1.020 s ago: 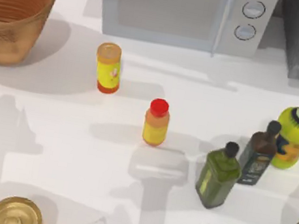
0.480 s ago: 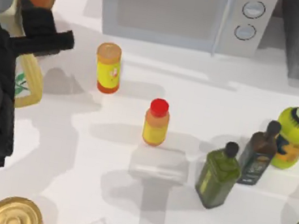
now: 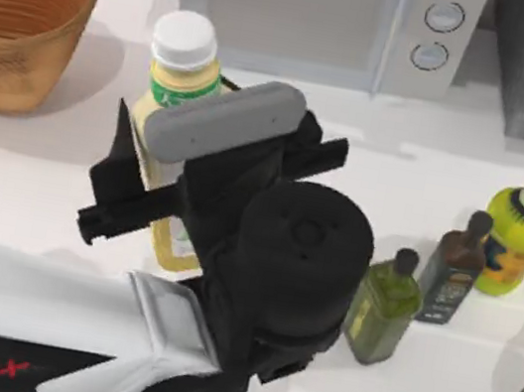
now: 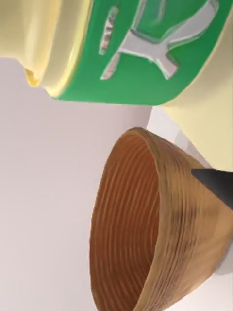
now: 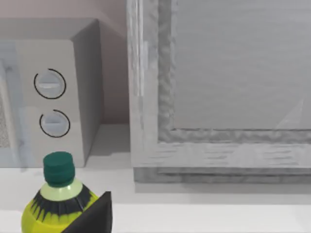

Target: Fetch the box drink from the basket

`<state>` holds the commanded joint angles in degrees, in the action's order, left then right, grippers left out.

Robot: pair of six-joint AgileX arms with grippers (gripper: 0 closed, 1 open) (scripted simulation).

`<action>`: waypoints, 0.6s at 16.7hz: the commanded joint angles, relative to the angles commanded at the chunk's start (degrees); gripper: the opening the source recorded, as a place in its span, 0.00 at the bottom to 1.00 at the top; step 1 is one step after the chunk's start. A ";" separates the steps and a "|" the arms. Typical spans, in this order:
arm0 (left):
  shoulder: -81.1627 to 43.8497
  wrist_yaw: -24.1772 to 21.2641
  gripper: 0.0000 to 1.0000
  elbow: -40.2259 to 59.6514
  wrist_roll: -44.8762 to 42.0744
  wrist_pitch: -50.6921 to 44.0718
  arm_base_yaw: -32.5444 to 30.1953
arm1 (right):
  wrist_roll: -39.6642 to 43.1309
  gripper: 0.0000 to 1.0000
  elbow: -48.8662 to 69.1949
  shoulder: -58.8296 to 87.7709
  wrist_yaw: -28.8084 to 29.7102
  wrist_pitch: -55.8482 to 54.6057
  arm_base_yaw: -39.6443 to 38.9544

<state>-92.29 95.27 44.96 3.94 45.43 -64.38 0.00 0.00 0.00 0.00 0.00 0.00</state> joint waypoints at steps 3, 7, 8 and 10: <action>-8.08 8.82 0.00 3.13 0.59 3.01 -4.70 | 0.00 1.00 0.00 0.00 0.00 0.00 0.00; -11.44 12.36 0.00 4.36 0.88 4.18 -6.66 | 0.00 1.00 0.00 0.00 0.00 0.00 0.00; -11.44 12.36 0.00 4.36 0.88 4.18 -6.66 | 0.00 1.00 0.00 0.00 0.00 0.00 0.00; -11.44 12.36 0.00 4.36 0.88 4.18 -6.66 | 0.00 1.00 0.00 0.00 0.00 0.00 0.00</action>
<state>-103.73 107.63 49.31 4.82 49.61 -71.04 0.00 0.00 0.00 0.00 0.00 0.00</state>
